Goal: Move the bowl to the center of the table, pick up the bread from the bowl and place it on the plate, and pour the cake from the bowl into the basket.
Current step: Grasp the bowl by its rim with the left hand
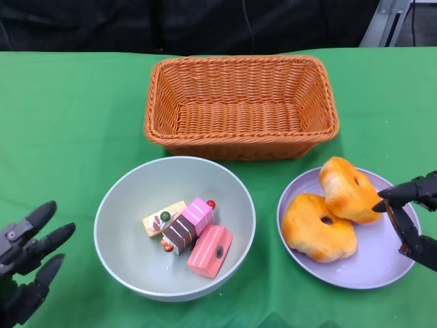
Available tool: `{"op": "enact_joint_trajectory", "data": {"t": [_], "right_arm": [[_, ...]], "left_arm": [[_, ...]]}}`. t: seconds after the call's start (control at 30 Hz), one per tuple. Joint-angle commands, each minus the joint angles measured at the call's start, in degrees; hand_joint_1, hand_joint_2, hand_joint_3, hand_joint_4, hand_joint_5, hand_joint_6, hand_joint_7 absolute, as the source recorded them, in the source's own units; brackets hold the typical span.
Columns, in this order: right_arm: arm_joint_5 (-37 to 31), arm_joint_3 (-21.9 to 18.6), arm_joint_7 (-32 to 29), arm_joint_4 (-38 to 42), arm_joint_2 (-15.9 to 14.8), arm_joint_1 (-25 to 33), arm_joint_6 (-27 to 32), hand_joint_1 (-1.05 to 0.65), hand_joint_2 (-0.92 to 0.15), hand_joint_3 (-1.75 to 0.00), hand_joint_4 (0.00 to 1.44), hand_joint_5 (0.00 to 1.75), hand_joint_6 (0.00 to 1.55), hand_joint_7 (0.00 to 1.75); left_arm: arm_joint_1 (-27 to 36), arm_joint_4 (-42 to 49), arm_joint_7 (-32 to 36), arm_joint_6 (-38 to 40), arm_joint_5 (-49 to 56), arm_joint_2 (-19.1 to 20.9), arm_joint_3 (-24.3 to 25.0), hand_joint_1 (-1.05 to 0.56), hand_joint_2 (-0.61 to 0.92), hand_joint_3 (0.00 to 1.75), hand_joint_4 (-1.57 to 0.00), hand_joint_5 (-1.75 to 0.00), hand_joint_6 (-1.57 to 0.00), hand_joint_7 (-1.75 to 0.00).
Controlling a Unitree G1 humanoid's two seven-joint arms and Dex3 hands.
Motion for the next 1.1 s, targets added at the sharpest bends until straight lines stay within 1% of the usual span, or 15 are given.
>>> {"op": "enact_joint_trajectory", "data": {"t": [0.03, 0.07, 0.13, 0.27, 0.5, 0.63, 0.83, 0.9, 1.03, 1.1], "right_arm": [[0.22, -1.02, 0.70, 0.10, -0.25, -0.25, 0.94, -0.06, -0.59, -0.82, 0.79, 1.16, 0.82, 0.89], [0.03, -1.06, 0.63, -0.30, -0.19, -0.07, 1.73, -0.07, -0.62, -0.75, 0.78, 1.17, 0.81, 0.91], [-0.34, -1.25, 0.42, -0.42, 0.08, -0.03, 2.24, -0.06, -0.65, -0.68, 0.78, 1.17, 0.80, 0.92], [-0.62, -1.57, 0.37, -0.29, 0.53, -0.21, 2.62, -0.07, -0.66, -0.66, 0.78, 1.16, 0.80, 0.92], [-1.14, -2.26, 0.42, 0.14, 0.82, -0.38, 3.08, -0.08, -0.69, -0.60, 0.79, 1.14, 0.81, 0.89], [-1.09, -2.49, 0.33, 0.00, 1.18, -0.34, 3.61, -0.08, -0.71, -0.58, 0.80, 1.12, 0.81, 0.87], [-0.91, -2.90, 0.66, 1.25, 1.51, -0.85, 2.60, -0.08, -0.72, -0.56, 0.80, 1.12, 0.83, 0.84], [-0.98, -3.00, 0.62, 1.61, 1.58, -1.00, 2.43, -0.08, -0.73, -0.55, 0.80, 1.12, 0.83, 0.83], [-1.11, -3.02, 0.53, 1.65, 1.57, -1.34, 2.93, -0.09, -0.73, -0.55, 0.80, 1.13, 0.84, 0.83], [-1.33, -3.07, 0.38, 1.86, 1.61, -1.52, 2.85, -0.10, -0.73, -0.55, 0.80, 1.13, 0.84, 0.82]], "left_arm": [[0.35, 0.27, 2.18, -2.64, 1.71, 2.19, -0.35, -0.60, 0.92, 0.16, -0.82, 0.00, -0.69, 0.00], [0.50, -0.04, 2.06, -3.12, 1.55, 2.39, -0.64, -0.58, 0.92, 0.16, -0.81, 0.00, -0.68, 0.00], [0.83, -0.57, 1.94, -4.44, 1.50, 2.97, -1.17, -0.55, 0.92, 0.15, -0.78, 0.00, -0.66, 0.00], [1.27, -1.14, 1.15, -7.57, 1.49, 5.00, -2.49, -0.51, 0.92, 0.15, -0.75, 0.00, -0.64, 0.00], [2.15, -2.03, 1.99, -13.43, 3.80, 9.53, -4.71, -0.50, 0.92, 0.11, -0.74, 0.00, -0.64, 0.00], [3.18, -3.86, 3.71, -14.96, 11.28, 13.20, -4.17, -0.53, 0.92, 0.13, -0.68, 0.00, -0.61, 0.00], [4.78, -9.10, 7.47, -14.79, 23.02, 17.71, -2.61, -0.54, 0.92, 0.15, -0.67, 0.00, -0.57, 0.00], [5.13, -10.41, 9.05, -14.51, 25.64, 18.48, -2.52, -0.54, 0.92, 0.15, -0.66, 0.00, -0.56, 0.00], [4.08, -10.68, 10.81, -17.92, 30.51, 20.74, -3.22, -0.49, 0.92, 0.12, -0.65, 0.00, -0.54, 0.00], [3.26, -10.83, 12.11, -19.93, 34.31, 20.83, -1.76, -0.48, 0.92, 0.12, -0.65, 0.00, -0.54, 0.00]]}}
